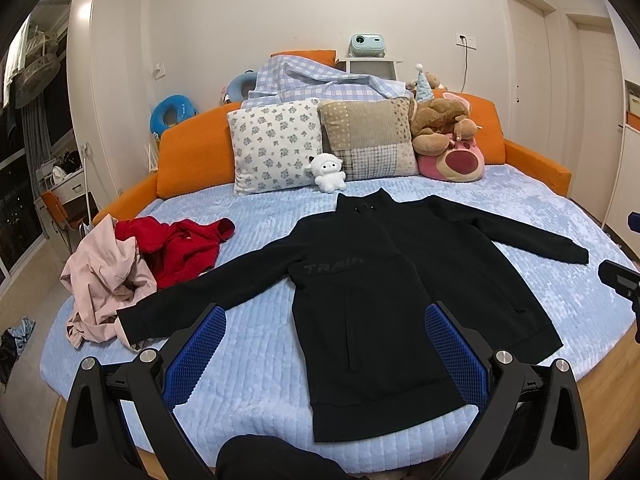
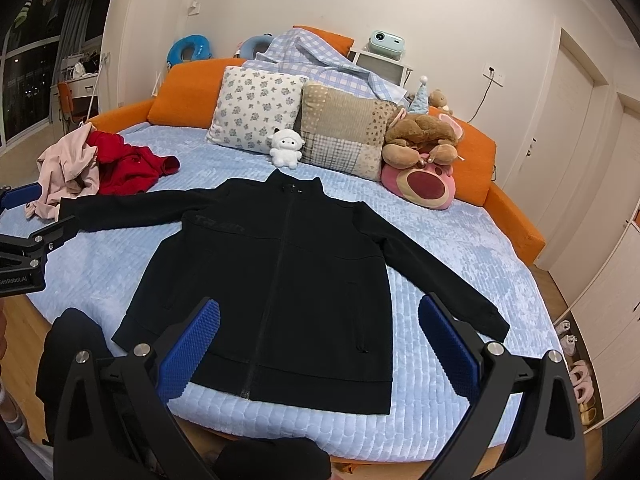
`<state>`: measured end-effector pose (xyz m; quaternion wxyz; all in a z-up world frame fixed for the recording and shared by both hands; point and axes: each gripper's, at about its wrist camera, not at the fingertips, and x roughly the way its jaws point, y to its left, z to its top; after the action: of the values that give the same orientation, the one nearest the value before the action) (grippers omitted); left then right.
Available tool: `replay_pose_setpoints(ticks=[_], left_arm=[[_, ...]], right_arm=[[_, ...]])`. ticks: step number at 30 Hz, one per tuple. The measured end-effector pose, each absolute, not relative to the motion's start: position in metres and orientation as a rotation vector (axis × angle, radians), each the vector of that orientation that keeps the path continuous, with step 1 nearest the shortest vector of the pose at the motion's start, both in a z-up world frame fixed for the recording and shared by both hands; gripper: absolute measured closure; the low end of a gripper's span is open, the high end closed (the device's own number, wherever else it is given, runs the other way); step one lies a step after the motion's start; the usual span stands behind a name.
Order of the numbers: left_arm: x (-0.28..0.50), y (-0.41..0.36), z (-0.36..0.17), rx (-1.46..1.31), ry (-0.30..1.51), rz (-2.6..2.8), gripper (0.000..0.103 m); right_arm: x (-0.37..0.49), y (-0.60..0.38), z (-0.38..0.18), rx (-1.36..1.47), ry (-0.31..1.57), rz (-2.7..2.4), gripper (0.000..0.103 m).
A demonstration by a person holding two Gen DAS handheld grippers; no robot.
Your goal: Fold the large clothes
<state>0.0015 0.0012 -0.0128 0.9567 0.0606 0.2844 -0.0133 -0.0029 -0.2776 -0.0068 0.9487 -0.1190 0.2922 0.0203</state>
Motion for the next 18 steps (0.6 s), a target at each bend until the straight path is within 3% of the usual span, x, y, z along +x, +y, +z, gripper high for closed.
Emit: replay_pose_setpoints(ticks=[18], left_arm=[[0.0029,0.0063,-0.0217,0.117,0.584,-0.029,0.002]], right_arm=[[0.0061,-0.2714,-0.0077,-0.258,0.603,0.056,0.005]])
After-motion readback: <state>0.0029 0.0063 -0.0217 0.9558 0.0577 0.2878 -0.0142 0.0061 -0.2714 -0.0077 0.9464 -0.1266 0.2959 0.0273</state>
